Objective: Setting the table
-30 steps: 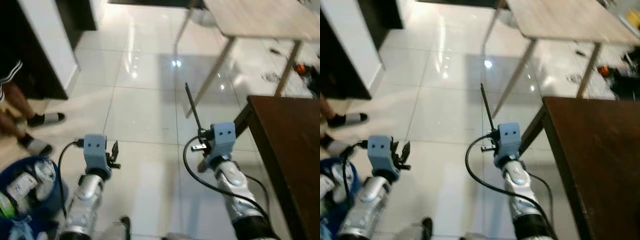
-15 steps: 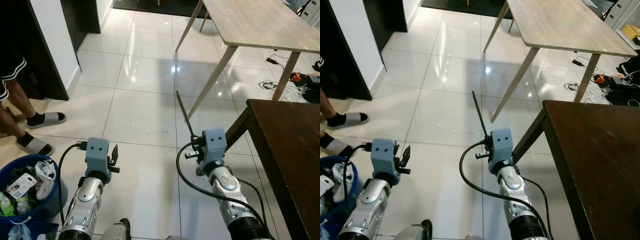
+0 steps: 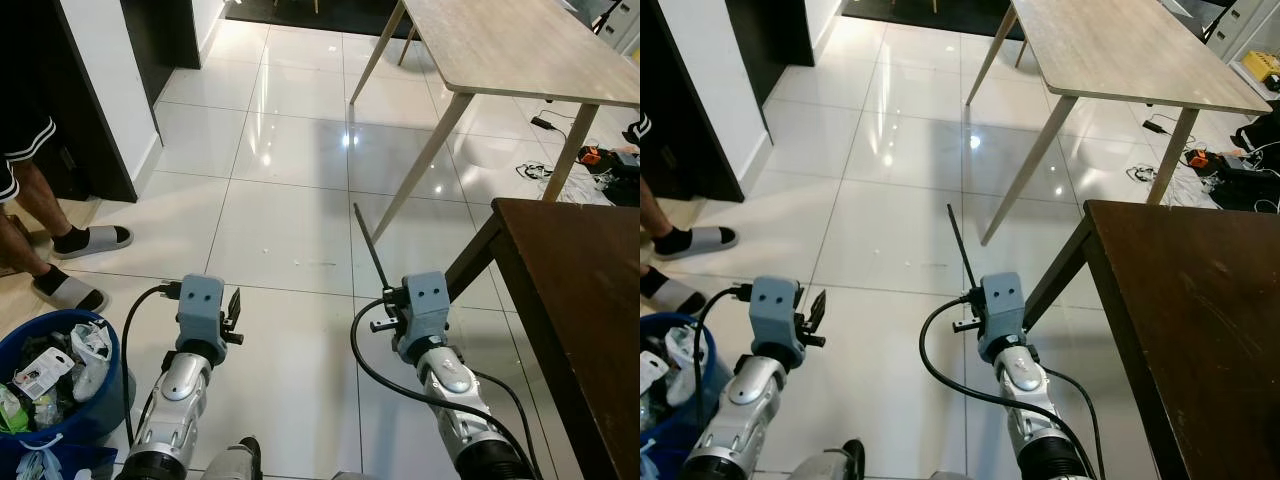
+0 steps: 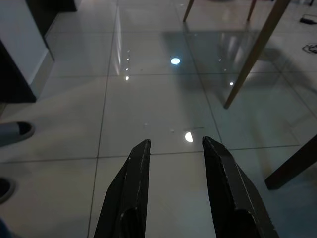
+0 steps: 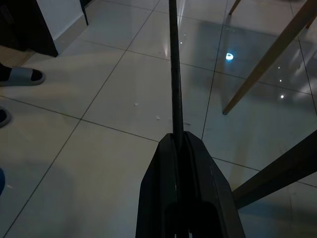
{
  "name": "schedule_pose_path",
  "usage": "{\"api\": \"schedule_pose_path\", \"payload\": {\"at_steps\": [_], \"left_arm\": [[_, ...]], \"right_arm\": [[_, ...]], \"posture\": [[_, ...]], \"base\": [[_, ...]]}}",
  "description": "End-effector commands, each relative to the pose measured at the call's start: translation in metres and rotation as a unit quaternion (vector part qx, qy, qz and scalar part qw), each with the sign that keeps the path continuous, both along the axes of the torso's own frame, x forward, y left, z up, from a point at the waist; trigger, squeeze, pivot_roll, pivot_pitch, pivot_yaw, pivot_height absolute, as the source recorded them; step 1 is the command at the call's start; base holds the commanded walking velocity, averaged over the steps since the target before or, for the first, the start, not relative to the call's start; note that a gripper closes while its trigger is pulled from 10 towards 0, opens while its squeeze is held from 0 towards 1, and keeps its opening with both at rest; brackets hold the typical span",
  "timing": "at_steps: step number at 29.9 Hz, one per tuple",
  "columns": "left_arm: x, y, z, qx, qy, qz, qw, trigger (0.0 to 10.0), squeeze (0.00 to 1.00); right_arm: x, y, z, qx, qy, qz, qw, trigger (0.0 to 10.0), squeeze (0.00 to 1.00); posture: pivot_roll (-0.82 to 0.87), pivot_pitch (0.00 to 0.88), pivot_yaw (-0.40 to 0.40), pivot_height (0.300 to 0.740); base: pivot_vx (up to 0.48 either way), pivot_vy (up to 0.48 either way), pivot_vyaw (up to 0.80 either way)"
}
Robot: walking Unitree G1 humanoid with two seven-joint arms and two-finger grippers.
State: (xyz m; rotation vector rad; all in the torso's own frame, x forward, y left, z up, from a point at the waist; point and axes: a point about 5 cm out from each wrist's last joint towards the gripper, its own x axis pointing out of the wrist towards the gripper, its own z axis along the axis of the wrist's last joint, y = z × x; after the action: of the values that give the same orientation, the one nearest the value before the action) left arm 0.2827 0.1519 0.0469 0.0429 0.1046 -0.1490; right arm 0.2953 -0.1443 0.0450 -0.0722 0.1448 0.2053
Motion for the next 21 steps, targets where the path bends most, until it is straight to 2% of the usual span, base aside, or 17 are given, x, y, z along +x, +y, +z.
{"api": "schedule_pose_path", "payload": {"at_steps": [1, 4, 21], "left_arm": [[-0.002, -0.0023, -0.0024, 0.007, -0.001, -0.009, 1.0, 10.0, 0.0], [-0.0016, -0.003, -0.0019, 0.004, -0.002, -0.01, 1.0, 10.0, 0.0], [0.0006, -0.0065, 0.0035, -0.005, -0.017, -0.015, 1.0, 10.0, 0.0]], "right_arm": [[-0.0019, -0.0053, -0.0047, -0.004, 0.006, -0.006, 1.0, 10.0, 0.0], [-0.0018, -0.0054, -0.0049, -0.003, 0.006, -0.006, 1.0, 10.0, 0.0], [0.0002, -0.0051, -0.0028, 0.001, 0.0, -0.003, 1.0, 10.0, 0.0]], "posture": [[0.03, 0.034, -0.032, 0.74], [0.03, 0.034, -0.032, 0.74], [0.03, 0.042, -0.036, 0.74]], "base": [[0.0, 0.0, 0.0], [0.0, 0.0, 0.0], [0.274, 0.0, 0.0]]}}
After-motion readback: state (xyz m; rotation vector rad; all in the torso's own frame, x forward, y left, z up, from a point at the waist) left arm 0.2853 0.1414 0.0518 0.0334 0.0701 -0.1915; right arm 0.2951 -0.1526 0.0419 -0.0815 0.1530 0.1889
